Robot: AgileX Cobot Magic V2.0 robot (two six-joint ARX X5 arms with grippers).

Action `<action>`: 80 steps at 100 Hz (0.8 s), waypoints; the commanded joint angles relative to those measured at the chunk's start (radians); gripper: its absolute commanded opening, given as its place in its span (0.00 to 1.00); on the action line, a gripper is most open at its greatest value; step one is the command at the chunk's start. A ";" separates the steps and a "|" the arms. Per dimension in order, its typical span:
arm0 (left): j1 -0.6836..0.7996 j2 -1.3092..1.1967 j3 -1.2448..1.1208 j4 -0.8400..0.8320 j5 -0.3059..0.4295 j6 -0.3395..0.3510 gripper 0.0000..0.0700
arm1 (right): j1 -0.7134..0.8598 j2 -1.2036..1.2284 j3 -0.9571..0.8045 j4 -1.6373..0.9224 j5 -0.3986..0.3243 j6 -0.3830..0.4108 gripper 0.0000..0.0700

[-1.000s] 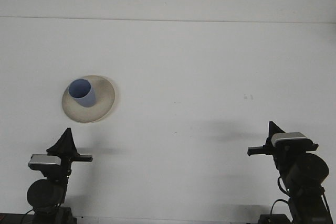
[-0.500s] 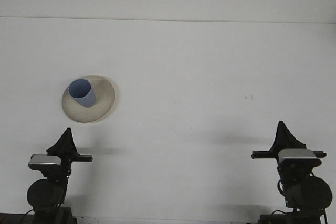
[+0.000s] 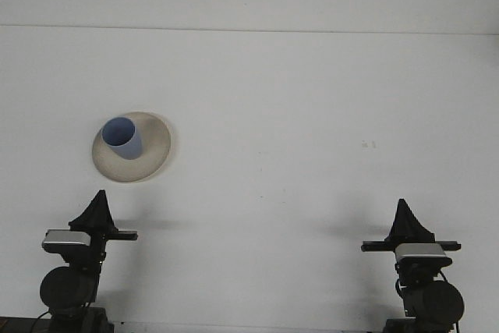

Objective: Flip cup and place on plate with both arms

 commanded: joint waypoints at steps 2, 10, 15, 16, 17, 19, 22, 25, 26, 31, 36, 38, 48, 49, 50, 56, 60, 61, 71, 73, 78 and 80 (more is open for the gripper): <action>0.000 -0.002 -0.020 0.012 -0.001 -0.006 0.02 | 0.001 -0.002 -0.032 0.058 0.002 0.014 0.00; 0.000 -0.002 -0.020 0.012 -0.001 -0.006 0.02 | 0.001 -0.002 -0.063 0.097 0.000 0.016 0.00; 0.000 -0.002 -0.020 0.013 -0.001 -0.006 0.02 | 0.001 -0.002 -0.063 0.090 0.000 0.018 0.00; 0.000 -0.002 -0.020 0.013 -0.001 -0.006 0.02 | 0.001 -0.002 -0.063 0.090 0.001 0.018 0.00; 0.000 -0.002 -0.020 0.013 -0.001 -0.006 0.02 | 0.001 -0.002 -0.063 0.090 0.001 0.018 0.00; 0.000 -0.002 -0.020 0.013 -0.001 -0.006 0.02 | 0.001 -0.002 -0.063 0.092 0.001 0.018 0.00; 0.000 -0.002 -0.020 0.013 -0.001 -0.006 0.02 | 0.001 -0.002 -0.063 0.094 0.001 0.018 0.00; 0.000 -0.002 -0.020 0.011 -0.001 -0.006 0.02 | 0.001 -0.002 -0.063 0.095 0.001 0.018 0.00; 0.000 -0.002 -0.020 0.012 -0.001 -0.006 0.02 | 0.001 -0.002 -0.063 0.095 0.001 0.018 0.00; 0.000 -0.002 -0.020 0.013 -0.001 -0.006 0.02 | 0.001 -0.002 -0.063 0.096 0.000 0.018 0.00; 0.000 -0.002 -0.020 0.012 -0.001 -0.006 0.02 | 0.001 -0.002 -0.063 0.096 0.000 0.018 0.00; 0.000 -0.002 -0.020 0.012 -0.001 -0.006 0.02 | 0.001 -0.002 -0.063 0.095 0.001 0.018 0.00; 0.000 -0.002 -0.020 0.013 -0.001 -0.006 0.02 | 0.001 -0.002 -0.063 0.096 0.004 0.018 0.00; 0.000 -0.002 -0.020 0.013 -0.001 -0.006 0.02 | 0.001 -0.002 -0.063 0.096 0.004 0.018 0.00; 0.000 -0.002 -0.020 0.012 -0.001 -0.006 0.02 | 0.001 -0.002 -0.063 0.096 0.004 0.018 0.00; 0.000 -0.002 -0.020 0.013 -0.001 -0.006 0.02 | 0.001 -0.002 -0.063 0.096 0.005 0.017 0.00; 0.000 -0.002 -0.020 0.013 -0.001 -0.006 0.02 | 0.001 -0.002 -0.063 0.096 0.005 0.017 0.00; 0.000 -0.002 -0.020 0.013 -0.001 -0.006 0.02 | 0.001 -0.002 -0.063 0.096 0.005 0.017 0.00; 0.000 -0.002 -0.020 0.013 -0.001 -0.006 0.02 | 0.001 -0.002 -0.063 0.096 0.005 0.017 0.00; 0.000 -0.002 -0.020 0.013 -0.001 -0.006 0.02 | 0.001 -0.002 -0.063 0.095 0.005 0.017 0.00; 0.000 -0.002 -0.020 0.013 -0.001 -0.006 0.02 | 0.001 -0.002 -0.063 0.096 0.005 0.017 0.00; 0.000 -0.002 -0.020 0.013 -0.001 -0.006 0.02 | 0.001 -0.002 -0.063 0.096 0.005 0.017 0.00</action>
